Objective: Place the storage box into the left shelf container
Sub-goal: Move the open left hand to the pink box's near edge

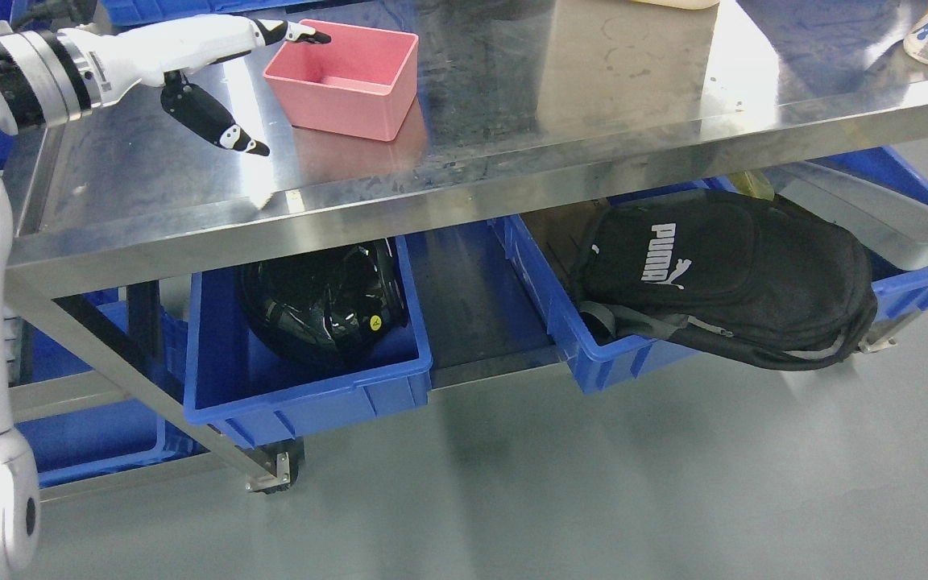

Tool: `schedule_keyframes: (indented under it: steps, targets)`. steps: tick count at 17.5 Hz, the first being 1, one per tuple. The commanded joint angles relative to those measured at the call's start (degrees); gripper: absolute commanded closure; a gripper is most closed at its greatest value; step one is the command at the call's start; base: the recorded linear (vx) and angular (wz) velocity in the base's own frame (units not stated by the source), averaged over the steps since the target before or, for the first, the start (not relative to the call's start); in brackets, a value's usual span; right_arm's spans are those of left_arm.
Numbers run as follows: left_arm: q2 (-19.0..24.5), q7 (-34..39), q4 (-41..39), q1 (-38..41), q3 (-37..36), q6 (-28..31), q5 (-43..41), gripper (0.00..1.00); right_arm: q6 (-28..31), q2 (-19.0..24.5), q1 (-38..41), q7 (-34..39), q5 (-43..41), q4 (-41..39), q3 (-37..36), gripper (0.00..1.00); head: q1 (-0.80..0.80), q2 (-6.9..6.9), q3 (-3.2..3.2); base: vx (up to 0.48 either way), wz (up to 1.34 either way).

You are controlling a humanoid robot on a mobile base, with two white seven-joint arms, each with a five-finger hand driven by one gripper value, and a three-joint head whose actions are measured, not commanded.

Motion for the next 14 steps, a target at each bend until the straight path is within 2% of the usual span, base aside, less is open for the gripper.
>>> schedule_keyframes:
  steps: [1,6,10,14]
  targets:
    - [-3.17,-0.44,9.16,-2.51,-6.33,0.81,-6.15,0.02,-0.02,-1.00,0.53,0.00,0.09,-1.00,-0.27,0.00,0.00,0.00,0.00,0.000,0.00]
    - [-9.93,1.65,16.72,-3.83,-6.15,0.20,-10.37,0.05,-0.02,-1.00,0.53,0.00,0.09,-1.00,-0.27,0.00,0.00,0.00,0.00,0.000,0.00]
    - [-12.31,5.88,22.43,-5.76,-6.07,0.20,-15.11,0.09,-0.02,-1.00,0.53,0.00,0.09,-1.00,-0.27,0.00,0.00,0.00,0.00,0.000,0.00]
    - [-14.51,9.83,25.07,-5.94,-5.36,0.20,-15.65,0.35,-0.02,-1.00,0.53,0.00,0.09,-1.00,-0.27,0.00,0.00,0.00,0.00,0.000,0.00]
